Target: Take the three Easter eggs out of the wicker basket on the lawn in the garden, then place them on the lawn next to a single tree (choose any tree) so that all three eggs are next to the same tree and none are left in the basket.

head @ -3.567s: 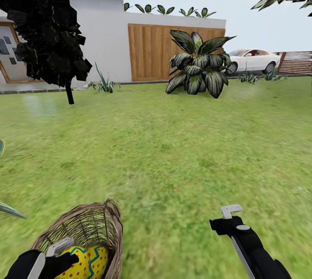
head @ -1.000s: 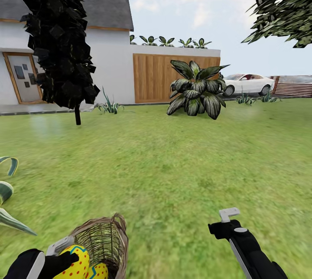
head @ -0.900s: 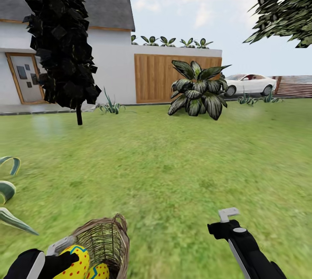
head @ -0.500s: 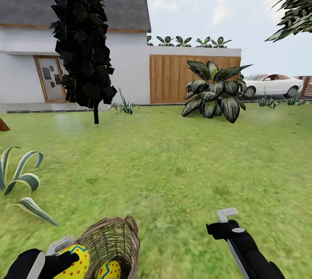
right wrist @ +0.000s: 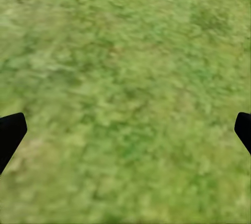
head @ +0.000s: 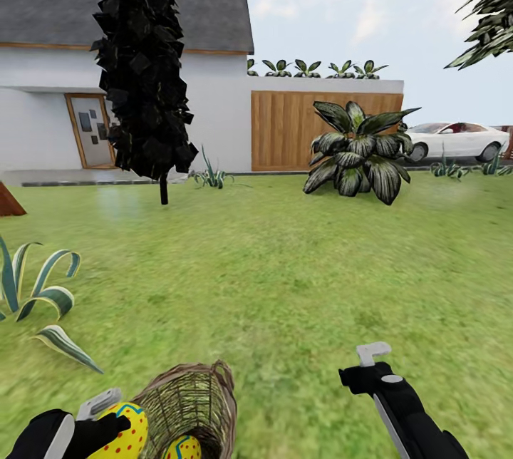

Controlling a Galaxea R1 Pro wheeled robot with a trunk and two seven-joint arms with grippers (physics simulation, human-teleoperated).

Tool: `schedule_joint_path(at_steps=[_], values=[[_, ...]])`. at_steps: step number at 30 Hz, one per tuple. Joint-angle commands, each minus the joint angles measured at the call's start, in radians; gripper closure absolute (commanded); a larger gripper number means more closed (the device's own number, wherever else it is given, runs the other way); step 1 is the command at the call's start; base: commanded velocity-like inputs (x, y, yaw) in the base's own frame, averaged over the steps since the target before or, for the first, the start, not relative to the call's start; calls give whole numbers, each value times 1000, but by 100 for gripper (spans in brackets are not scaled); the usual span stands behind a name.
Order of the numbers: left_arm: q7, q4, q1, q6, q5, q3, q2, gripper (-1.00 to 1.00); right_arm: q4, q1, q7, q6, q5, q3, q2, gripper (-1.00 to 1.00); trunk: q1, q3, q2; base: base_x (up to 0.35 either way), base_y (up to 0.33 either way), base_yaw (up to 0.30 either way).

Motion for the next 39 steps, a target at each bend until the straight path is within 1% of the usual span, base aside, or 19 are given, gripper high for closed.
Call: schedule_joint_path(at_steps=[1, 12, 20, 26, 34, 39], values=[[-4, 0, -1, 4, -9, 2, -1, 100, -1, -1, -1, 6, 5, 2, -1, -100, -4, 2, 7, 0, 0, 19], [-4, 1, -1, 4, -9, 2, -1, 100, -1, -1, 0, 7, 3, 2, 0, -100, -46, 37, 84, 0, 0, 1], [-3, 1, -1, 4, -10, 2, -7, 100, 15, -1, 0, 7, 3, 3, 0, -100, -77, 62, 140, -57, -29, 0], [-3, 4, -1, 4, -11, 1, -10, 100, 16, -1, 0, 7, 3, 4, 0, -100, -100, 80, 182, -51, -209, 0], [-1, 9, -1, 3, -11, 1, -14, 100, 17, -1, 0, 7, 3, 4, 1, -100, -131, 105, 238, -1, -23, 0], [-3, 8, -1, 2, -11, 1, -16, 100, 17, -1, -1, 6, 5, 7, 1, -100, -150, 122, 273, 0, 0, 204]])
